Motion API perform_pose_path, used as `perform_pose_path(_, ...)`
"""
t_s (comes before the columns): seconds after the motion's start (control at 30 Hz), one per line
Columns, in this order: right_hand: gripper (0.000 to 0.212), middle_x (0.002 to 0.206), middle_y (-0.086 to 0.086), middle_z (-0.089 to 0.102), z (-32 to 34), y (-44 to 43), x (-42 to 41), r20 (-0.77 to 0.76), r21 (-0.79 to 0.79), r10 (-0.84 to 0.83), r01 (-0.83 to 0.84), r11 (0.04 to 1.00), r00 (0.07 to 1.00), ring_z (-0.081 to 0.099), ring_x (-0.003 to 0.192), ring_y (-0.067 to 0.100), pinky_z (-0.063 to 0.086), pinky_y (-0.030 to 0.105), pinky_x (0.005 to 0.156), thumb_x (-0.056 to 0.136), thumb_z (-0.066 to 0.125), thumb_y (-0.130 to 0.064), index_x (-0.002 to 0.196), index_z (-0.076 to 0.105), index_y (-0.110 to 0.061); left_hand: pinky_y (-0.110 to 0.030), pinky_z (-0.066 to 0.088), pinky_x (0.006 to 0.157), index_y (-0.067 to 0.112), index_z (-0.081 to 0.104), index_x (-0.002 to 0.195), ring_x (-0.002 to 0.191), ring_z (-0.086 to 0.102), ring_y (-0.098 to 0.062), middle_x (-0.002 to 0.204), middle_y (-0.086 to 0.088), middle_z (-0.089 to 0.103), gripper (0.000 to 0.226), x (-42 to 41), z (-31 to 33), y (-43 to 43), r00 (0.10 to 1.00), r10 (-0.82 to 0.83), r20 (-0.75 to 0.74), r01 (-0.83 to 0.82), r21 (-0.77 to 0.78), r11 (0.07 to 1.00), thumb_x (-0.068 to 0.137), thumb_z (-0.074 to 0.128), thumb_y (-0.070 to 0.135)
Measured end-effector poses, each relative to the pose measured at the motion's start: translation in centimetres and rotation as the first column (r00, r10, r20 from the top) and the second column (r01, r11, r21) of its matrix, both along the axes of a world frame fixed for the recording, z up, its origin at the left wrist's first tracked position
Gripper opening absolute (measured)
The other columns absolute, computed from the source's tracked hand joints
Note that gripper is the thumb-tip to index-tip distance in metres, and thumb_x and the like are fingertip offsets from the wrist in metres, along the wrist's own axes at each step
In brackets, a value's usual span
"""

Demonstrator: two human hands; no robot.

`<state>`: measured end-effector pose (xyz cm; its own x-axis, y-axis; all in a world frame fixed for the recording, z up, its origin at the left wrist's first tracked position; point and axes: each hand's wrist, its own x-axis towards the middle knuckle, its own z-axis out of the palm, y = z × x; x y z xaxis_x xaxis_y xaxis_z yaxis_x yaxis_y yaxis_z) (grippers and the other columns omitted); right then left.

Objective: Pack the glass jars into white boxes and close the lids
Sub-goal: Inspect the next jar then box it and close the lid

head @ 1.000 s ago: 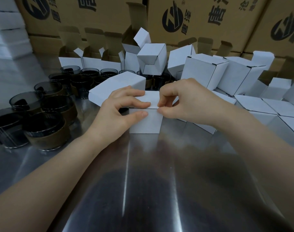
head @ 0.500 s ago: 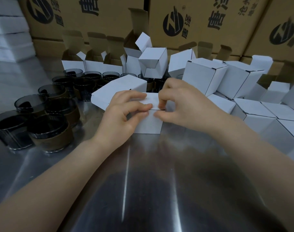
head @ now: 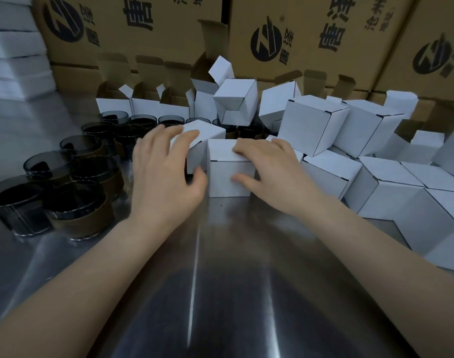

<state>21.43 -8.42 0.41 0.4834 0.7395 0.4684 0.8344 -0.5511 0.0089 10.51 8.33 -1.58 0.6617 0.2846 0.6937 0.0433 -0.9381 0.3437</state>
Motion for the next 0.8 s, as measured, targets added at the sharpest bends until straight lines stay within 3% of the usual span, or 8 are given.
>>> perform_pose_path(0.13,0.04,0.133,-0.003,0.056,-0.2,0.1,0.1,0.033,-0.014,-0.047,0.047,0.999,0.998,0.049,0.123,0.021,0.02,0.032,0.104,0.095,0.057,-0.038,0.128,0.053,-0.016,-0.055,0.015,0.119,0.016,0.04,0.144,0.147,0.013,-0.037,0.155,-0.014,0.029,0.068,0.5,-0.4,1.0,0.975,0.138,-0.173,-0.155,-0.09,0.984,0.083,0.067,0.032)
perform_pose_path(0.2,0.041,0.131,-0.001,0.057,-0.2,0.2,0.1,0.066,-0.009,-0.089,0.089,0.996,0.994,0.046,0.125,0.023,0.018,0.035,0.107,0.095,0.057,-0.039,0.129,0.054,-0.016,-0.053,0.019,0.118,0.017,0.039,0.144,0.146,0.016,-0.038,0.155,-0.015,0.028,0.069,0.6,-0.8,1.4,0.963,0.153,-0.222,-0.186,-0.132,0.974,0.084,0.068,0.036)
perform_pose_path(0.27,0.041,0.128,-0.002,0.057,-0.3,0.3,0.0,0.102,-0.009,-0.136,0.138,0.99,0.985,0.042,0.127,0.023,0.014,0.04,0.11,0.095,0.055,-0.041,0.128,0.054,-0.017,-0.05,0.031,0.111,0.016,0.044,0.14,0.138,0.032,-0.037,0.15,-0.014,0.034,0.06,0.7,-1.0,1.7,0.964,0.136,-0.228,-0.175,-0.164,0.971,0.087,0.067,0.033)
perform_pose_path(0.43,0.04,0.126,-0.003,0.058,-0.7,1.1,-0.1,0.16,0.003,-0.224,0.226,0.974,0.961,0.042,0.124,0.024,0.012,0.042,0.107,0.096,0.05,-0.045,0.124,0.055,-0.017,-0.041,0.043,0.097,0.017,0.056,0.132,0.128,0.04,-0.032,0.14,-0.01,0.043,0.042,0.6,-0.9,1.8,0.989,0.118,-0.089,-0.136,-0.238,0.962,0.091,0.062,0.028)
perform_pose_path(0.53,0.041,0.127,-0.002,0.056,-0.8,1.6,0.0,0.166,-0.001,-0.267,0.271,0.963,0.949,0.041,0.124,0.025,0.013,0.044,0.107,0.097,0.048,-0.045,0.125,0.054,-0.017,-0.03,0.035,0.085,0.016,0.061,0.125,0.123,0.041,-0.029,0.132,-0.009,0.05,0.039,0.3,-0.3,1.5,0.989,0.14,0.042,-0.127,-0.23,0.965,0.09,0.061,0.031)
perform_pose_path(0.63,0.041,0.136,0.002,0.049,-0.9,1.9,-0.1,0.168,-0.001,-0.291,0.296,0.955,0.942,0.037,0.129,0.025,0.014,0.044,0.106,0.097,0.048,-0.042,0.128,0.053,-0.016,-0.024,0.03,0.085,0.013,0.062,0.122,0.119,0.043,-0.03,0.125,-0.01,0.055,0.041,-0.2,0.4,1.6,0.976,0.154,0.152,-0.125,-0.188,0.974,0.089,0.058,0.036)
perform_pose_path(0.7,0.053,0.147,0.006,0.039,-0.8,1.9,-0.3,0.166,0.02,-0.256,0.257,0.966,0.952,0.03,0.137,0.027,0.014,0.047,0.109,0.093,0.055,-0.044,0.137,0.048,-0.015,-0.019,0.024,0.086,0.009,0.062,0.121,0.115,0.046,-0.035,0.12,-0.013,0.058,0.041,-0.4,0.9,1.8,0.962,0.163,0.219,-0.139,-0.124,0.982,0.09,0.056,0.036)
perform_pose_path(0.8,0.086,0.154,0.007,0.032,-0.5,1.9,-1.2,0.111,0.065,-0.114,0.107,0.992,0.987,0.024,0.144,0.025,0.012,0.049,0.116,0.085,0.065,-0.052,0.152,0.026,-0.014,-0.019,0.023,0.087,0.003,0.062,0.116,0.108,0.051,-0.039,0.112,-0.017,0.062,0.037,-0.8,1.7,1.9,0.937,0.156,0.312,-0.145,-0.059,0.988,0.092,0.053,0.029)
